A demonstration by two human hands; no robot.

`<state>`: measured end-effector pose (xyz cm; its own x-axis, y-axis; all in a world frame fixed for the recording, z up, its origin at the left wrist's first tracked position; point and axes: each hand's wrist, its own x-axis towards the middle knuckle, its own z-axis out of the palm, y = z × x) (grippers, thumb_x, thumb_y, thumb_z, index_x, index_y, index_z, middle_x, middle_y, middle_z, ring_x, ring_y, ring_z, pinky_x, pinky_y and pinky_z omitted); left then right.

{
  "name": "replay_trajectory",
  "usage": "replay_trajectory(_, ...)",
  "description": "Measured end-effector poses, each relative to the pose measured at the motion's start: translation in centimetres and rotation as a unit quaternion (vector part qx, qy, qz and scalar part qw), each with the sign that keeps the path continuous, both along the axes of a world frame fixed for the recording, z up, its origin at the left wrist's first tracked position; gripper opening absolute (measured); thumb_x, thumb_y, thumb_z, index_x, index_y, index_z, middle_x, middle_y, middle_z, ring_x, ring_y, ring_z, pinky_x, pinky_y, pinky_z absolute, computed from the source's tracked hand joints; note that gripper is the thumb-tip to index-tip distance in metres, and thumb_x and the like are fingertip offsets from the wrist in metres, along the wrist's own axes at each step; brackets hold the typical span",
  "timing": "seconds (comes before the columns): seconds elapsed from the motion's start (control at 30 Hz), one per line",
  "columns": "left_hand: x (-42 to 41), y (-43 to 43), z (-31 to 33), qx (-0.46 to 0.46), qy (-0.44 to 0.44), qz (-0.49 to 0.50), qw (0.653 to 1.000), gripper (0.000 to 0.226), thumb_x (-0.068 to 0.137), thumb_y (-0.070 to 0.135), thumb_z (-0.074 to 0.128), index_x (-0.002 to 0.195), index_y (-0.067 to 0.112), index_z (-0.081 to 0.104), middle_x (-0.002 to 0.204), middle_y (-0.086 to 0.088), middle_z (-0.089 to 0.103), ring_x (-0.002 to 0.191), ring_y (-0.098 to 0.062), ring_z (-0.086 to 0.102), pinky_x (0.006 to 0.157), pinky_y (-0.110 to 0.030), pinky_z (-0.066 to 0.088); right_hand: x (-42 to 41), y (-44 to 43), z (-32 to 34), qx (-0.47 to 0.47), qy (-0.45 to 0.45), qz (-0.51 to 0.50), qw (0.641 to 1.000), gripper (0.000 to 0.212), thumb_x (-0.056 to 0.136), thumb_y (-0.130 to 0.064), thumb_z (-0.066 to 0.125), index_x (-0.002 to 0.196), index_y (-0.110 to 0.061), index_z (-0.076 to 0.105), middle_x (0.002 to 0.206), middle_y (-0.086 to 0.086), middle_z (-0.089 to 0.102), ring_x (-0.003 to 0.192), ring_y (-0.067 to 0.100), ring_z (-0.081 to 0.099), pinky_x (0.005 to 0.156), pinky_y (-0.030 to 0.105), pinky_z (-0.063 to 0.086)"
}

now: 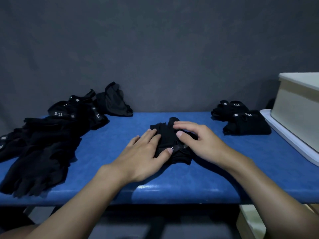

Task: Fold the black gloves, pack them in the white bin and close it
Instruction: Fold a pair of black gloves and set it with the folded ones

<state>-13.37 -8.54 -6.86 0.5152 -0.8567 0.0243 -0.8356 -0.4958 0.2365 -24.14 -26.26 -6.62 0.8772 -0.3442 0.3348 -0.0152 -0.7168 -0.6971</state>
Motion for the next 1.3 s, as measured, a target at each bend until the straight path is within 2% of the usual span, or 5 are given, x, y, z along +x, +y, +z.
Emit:
replay_trajectory(0.37, 0.5, 0.9, 0.9, 0.06, -0.04, -0.049, 0.996, 0.08, 0.093, 0.07, 0.014, 0.159, 0.024, 0.009, 0.167, 0.007, 0.003, 0.151, -0.002, -0.008, 0.124, -0.036, -0.004, -1.1, -0.3, -0.2, -0.077, 0.164, 0.028, 0.983, 0.049, 0.098, -0.047, 0.045, 0.144, -0.03, 0.046, 0.158, -0.017, 0.029, 0.145, 0.0, 0.023, 0.121, 0.028, 0.018)
replay_trajectory(0.57, 1.6, 2.1, 1.4, -0.084, 0.039, -0.159, 0.983, 0.066, 0.087, 0.049, 0.07, 0.146, 0.035, 0.044, 0.141, 0.023, 0.045, 0.128, 0.004, 0.045, 0.109, -0.023, 0.037, -1.3, -0.3, 0.1, -0.073, 0.167, 0.044, 0.982, 0.047, 0.099, -0.043, 0.046, 0.143, -0.027, 0.048, 0.155, -0.015, 0.034, 0.143, -0.002, 0.026, 0.117, 0.019, 0.017)
replay_trajectory(0.8, 1.5, 2.0, 1.0, -0.131, -0.059, -0.169, 0.975, 0.036, 0.093, 0.043, 0.062, 0.128, 0.039, 0.056, 0.12, 0.015, 0.067, 0.107, -0.008, 0.062, 0.085, -0.038, 0.054, -1.3, -0.2, -0.1, -0.089, 0.109, 0.04, 0.989, 0.037, 0.095, -0.046, 0.052, 0.129, -0.035, 0.061, 0.152, -0.015, 0.04, 0.148, 0.0, 0.009, 0.123, 0.038, 0.013)
replay_trajectory(1.0, 1.6, 2.1, 1.0, -0.17, -0.045, -0.135, 0.975, 0.023, 0.101, 0.038, 0.051, 0.123, 0.033, 0.056, 0.099, 0.009, 0.07, 0.087, -0.015, 0.064, 0.075, -0.041, 0.052, -3.4, 0.5, 1.7, -0.023, 0.134, 0.092, 0.986, 0.068, 0.073, -0.042, 0.082, 0.135, -0.042, 0.053, 0.122, -0.044, 0.039, 0.129, -0.024, 0.028, 0.101, -0.002, 0.022)
replay_trajectory(1.3, 1.3, 1.7, 1.1, -0.272, 0.202, -0.099, 0.936, 0.032, 0.086, 0.049, 0.067, 0.114, 0.035, 0.058, 0.095, 0.014, 0.071, 0.093, -0.008, 0.068, 0.084, -0.027, 0.053, -2.7, 0.5, 0.7, 0.058, 0.005, 0.061, 0.996, 0.025, 0.088, -0.038, 0.064, 0.11, -0.026, 0.068, 0.106, -0.008, 0.074, 0.104, 0.007, 0.068, 0.097, 0.046, 0.051)
